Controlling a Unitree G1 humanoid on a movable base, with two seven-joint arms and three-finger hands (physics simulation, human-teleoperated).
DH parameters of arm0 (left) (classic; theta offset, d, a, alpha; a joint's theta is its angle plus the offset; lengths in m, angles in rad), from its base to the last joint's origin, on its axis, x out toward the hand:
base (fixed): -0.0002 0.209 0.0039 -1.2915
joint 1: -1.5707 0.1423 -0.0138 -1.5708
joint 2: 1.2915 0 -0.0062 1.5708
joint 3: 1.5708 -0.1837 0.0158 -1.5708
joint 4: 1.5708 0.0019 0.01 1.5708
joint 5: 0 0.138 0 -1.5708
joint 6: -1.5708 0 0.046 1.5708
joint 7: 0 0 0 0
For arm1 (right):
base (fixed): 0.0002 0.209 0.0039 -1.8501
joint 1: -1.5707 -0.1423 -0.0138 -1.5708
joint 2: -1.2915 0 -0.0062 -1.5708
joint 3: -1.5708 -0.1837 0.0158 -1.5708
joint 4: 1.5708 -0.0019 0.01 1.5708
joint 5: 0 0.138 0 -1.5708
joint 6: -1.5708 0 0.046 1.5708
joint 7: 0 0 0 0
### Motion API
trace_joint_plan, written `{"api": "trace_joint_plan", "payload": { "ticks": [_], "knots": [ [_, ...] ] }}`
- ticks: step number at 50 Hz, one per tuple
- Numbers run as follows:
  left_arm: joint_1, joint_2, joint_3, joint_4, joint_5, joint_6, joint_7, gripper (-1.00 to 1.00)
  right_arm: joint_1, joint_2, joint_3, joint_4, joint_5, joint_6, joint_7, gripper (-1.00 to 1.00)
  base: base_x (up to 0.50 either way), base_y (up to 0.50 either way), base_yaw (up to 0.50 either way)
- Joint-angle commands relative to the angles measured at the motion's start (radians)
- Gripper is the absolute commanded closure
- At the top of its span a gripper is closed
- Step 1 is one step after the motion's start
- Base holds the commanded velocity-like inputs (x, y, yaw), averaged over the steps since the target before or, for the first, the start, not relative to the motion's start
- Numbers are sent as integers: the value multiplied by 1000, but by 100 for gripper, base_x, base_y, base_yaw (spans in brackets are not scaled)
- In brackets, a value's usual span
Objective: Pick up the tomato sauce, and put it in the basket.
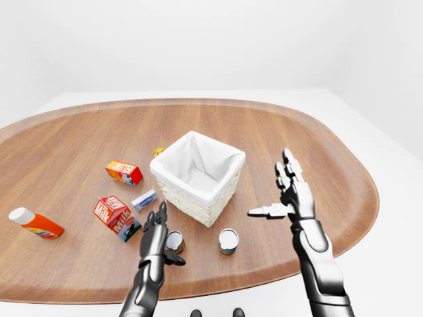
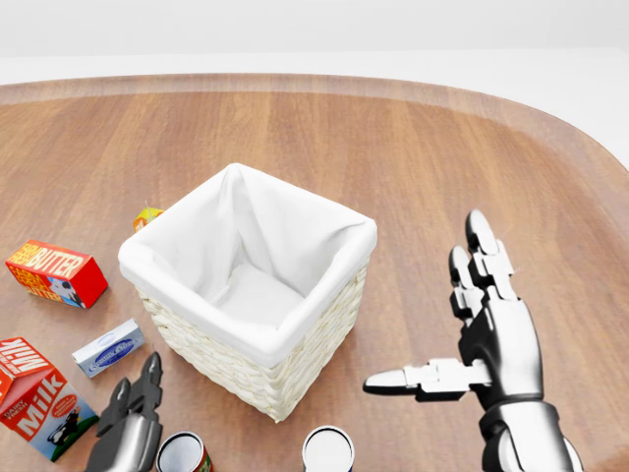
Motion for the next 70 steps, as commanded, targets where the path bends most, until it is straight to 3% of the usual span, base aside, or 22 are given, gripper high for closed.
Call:
{"api": "trace_joint_plan", "payload": {
  "ticks": [1,58,59,60,61,62,70],
  "knots": [
    [-11,0,-4,30,4,0,13,-100,-1,0,0,3,0,0,0,-100,0,0,0],
    [-60,7,-11,137,6,0,54,-100,-1,0,-2,-17,2,0,-2,-100,0,0,0],
    [-60,7,-10,135,6,0,53,-69,1,1,-1,-15,1,0,-1,-100,0,0,0],
    [-58,7,-10,131,5,0,51,30,3,1,0,-19,1,0,-2,-100,0,0,0],
    [-58,7,-10,130,5,0,50,58,3,1,0,-21,2,0,-2,-100,0,0,0],
    [-57,7,-9,127,5,0,50,98,3,1,0,-20,2,0,-2,-100,0,0,0],
    [-51,7,-9,119,5,0,49,100,7,1,1,-28,2,0,-2,-100,0,0,0]
  ]
}}
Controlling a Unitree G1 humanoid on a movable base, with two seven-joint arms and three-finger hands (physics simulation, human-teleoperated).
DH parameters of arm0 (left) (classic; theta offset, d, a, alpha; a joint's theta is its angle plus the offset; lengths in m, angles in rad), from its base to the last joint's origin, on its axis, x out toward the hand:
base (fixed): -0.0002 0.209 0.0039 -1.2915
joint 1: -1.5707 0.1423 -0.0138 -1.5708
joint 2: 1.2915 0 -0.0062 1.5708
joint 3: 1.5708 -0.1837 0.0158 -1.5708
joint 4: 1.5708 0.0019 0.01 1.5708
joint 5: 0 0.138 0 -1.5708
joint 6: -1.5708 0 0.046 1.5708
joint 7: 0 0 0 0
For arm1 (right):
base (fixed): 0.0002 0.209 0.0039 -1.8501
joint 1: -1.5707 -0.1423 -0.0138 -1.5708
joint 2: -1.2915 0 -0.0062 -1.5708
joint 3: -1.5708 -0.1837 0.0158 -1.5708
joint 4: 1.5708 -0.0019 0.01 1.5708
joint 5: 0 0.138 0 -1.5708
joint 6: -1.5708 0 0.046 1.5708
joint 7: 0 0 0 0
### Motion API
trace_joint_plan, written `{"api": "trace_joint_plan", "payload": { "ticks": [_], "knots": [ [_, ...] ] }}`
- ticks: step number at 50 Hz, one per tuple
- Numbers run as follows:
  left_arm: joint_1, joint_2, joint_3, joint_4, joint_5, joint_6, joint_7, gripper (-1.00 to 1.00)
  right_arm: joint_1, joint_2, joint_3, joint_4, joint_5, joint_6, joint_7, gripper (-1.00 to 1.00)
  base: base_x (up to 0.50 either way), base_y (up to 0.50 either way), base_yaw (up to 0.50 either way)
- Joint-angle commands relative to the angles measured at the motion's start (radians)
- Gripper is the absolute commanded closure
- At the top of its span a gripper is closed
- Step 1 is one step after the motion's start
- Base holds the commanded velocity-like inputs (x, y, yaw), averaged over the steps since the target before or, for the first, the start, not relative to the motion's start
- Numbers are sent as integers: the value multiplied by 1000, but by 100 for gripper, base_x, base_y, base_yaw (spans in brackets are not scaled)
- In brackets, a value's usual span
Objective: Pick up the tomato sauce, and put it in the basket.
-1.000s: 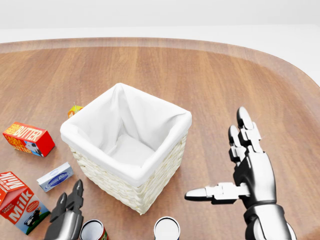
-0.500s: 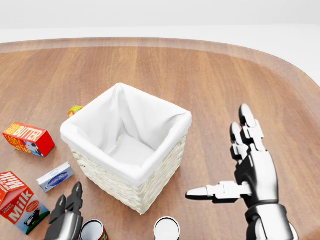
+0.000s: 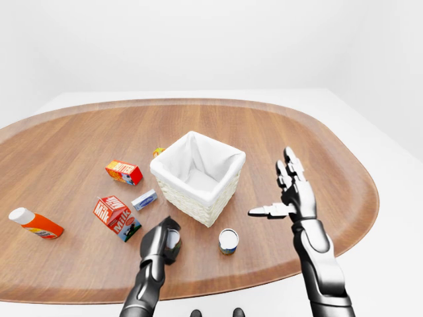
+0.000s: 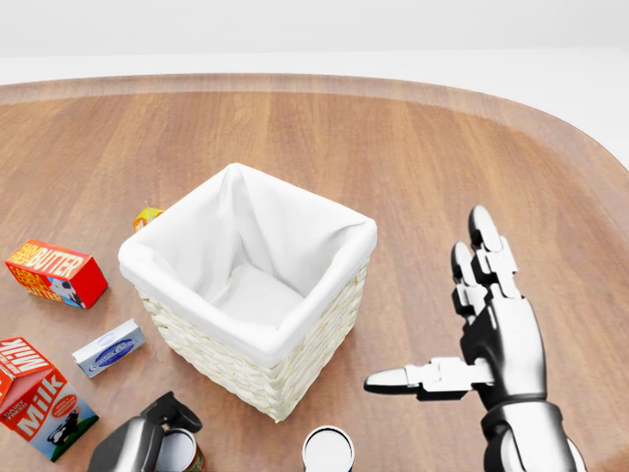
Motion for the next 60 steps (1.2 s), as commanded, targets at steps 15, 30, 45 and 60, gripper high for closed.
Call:
{"api": "trace_joint_plan", "payload": {
  "ticks": [15,30,45,60],
  "knots": [
    [53,-8,7,-147,1,0,-62,100,-3,-1,-1,6,2,0,-1,-100,0,0,0],
    [117,-24,14,-349,-9,0,-156,100,-4,-2,-5,-6,5,0,-2,-100,0,0,0],
    [163,-30,23,-486,-19,0,-217,100,-9,-4,-11,-11,9,0,-5,-100,0,0,0],
    [219,-46,39,-721,-34,56,-331,100,-7,-3,-8,-13,7,0,-5,-100,0,0,0]
  ]
}}
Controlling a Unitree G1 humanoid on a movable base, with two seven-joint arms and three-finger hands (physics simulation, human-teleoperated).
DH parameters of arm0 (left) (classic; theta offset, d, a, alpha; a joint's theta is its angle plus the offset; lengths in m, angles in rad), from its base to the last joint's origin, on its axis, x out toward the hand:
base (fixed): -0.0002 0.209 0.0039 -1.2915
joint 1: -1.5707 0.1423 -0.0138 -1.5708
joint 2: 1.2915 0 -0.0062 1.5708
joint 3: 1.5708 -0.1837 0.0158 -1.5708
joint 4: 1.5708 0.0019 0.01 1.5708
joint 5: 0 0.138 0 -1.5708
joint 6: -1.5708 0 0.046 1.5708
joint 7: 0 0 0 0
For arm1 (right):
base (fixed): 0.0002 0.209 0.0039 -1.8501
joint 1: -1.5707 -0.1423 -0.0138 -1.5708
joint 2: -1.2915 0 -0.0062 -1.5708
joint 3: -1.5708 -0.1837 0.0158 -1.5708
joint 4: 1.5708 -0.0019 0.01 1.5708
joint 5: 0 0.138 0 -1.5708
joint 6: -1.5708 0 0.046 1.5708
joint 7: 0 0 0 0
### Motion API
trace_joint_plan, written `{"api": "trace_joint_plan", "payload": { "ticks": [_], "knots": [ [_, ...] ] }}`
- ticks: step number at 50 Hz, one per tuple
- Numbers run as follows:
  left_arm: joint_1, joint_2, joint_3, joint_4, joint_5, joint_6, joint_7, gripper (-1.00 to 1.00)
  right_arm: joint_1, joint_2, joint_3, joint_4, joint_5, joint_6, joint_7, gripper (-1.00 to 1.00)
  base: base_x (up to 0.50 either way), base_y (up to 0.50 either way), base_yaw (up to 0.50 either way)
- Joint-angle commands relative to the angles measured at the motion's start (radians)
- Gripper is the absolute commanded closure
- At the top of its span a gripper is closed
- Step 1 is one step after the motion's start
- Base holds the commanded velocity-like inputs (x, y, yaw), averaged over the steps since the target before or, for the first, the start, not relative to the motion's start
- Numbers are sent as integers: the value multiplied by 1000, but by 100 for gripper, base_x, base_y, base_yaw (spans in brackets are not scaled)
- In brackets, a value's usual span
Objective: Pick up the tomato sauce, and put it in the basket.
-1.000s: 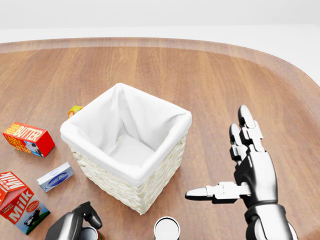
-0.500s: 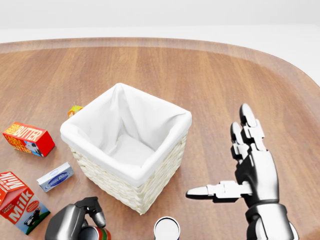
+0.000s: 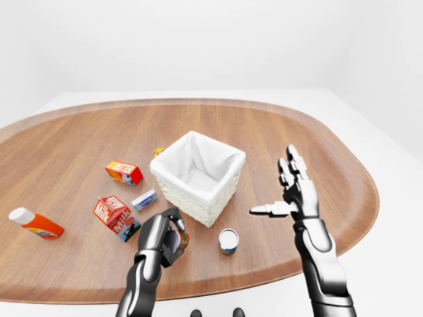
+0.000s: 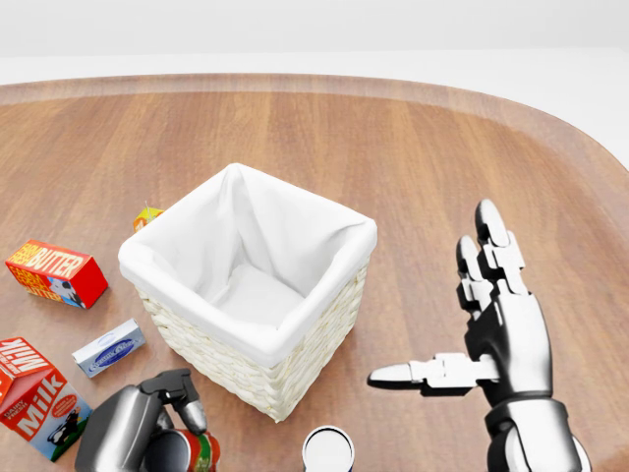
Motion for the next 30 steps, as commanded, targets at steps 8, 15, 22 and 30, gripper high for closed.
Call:
{"api": "trace_joint_plan", "payload": {
  "ticks": [8,15,22,30],
  "knots": [
    [37,-14,11,-225,-46,67,-95,100,-3,0,1,22,-2,0,0,-100,0,0,0],
    [48,-22,20,-339,-55,120,-155,100,-4,0,1,20,-2,0,-1,-100,0,0,0],
    [59,-27,20,-404,-58,148,-189,100,-3,0,3,20,-4,0,-2,-100,0,0,0],
    [72,-35,14,-494,-55,155,-233,100,-1,0,3,19,-4,0,-2,-100,0,0,0]
  ]
}}
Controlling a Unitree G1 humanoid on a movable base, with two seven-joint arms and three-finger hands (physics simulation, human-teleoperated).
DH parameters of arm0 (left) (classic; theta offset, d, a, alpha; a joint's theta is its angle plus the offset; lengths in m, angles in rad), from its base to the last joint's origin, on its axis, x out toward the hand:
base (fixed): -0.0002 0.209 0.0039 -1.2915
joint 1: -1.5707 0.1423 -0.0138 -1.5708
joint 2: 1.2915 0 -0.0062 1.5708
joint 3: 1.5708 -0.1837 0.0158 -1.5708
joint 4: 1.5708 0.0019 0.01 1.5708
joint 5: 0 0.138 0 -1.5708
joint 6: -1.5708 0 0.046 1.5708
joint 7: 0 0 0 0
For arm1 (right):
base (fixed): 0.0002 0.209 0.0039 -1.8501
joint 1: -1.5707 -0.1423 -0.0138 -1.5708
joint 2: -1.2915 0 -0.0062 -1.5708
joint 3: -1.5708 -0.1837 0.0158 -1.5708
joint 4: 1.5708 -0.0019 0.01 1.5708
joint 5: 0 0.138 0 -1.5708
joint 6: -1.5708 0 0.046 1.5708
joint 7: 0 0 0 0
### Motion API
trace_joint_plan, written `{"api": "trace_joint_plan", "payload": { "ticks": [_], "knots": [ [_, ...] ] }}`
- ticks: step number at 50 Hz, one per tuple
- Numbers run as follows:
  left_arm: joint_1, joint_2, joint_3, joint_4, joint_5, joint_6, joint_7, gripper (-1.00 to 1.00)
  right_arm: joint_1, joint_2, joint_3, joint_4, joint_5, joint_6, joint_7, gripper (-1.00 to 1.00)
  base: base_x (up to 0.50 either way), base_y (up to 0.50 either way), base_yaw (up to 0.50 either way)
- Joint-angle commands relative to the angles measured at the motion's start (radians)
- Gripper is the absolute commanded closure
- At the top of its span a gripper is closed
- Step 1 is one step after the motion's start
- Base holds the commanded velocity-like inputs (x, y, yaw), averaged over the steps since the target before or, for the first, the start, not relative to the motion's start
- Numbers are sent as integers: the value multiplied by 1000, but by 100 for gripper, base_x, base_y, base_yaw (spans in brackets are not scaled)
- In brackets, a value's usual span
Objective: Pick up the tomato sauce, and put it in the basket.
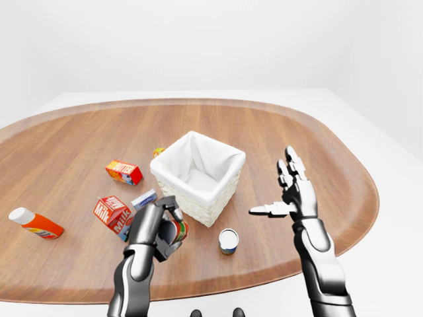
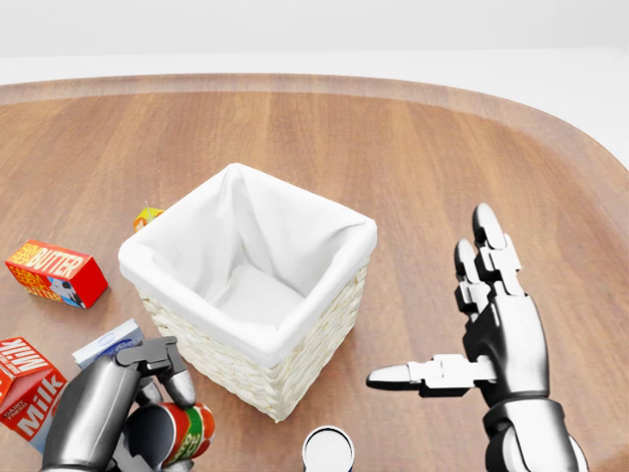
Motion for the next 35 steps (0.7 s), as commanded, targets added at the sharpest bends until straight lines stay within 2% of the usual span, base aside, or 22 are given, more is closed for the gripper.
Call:
{"api": "trace_joint_plan", "payload": {
  "ticks": [1,17,27,35],
  "knots": [
    [19,-10,-5,-130,-31,21,-44,100,2,0,1,-2,-1,0,0,-100,0,0,0],
    [22,-17,-12,-257,-25,21,-111,100,-2,-2,-6,-9,2,0,-1,-100,0,0,0],
    [-35,-16,7,-338,-21,21,-174,100,-3,-2,-4,-1,-1,0,-1,-100,0,0,0],
    [-57,-16,8,-372,-15,21,-197,100,-4,-1,0,12,-3,0,0,-100,0,0,0]
  ]
}}
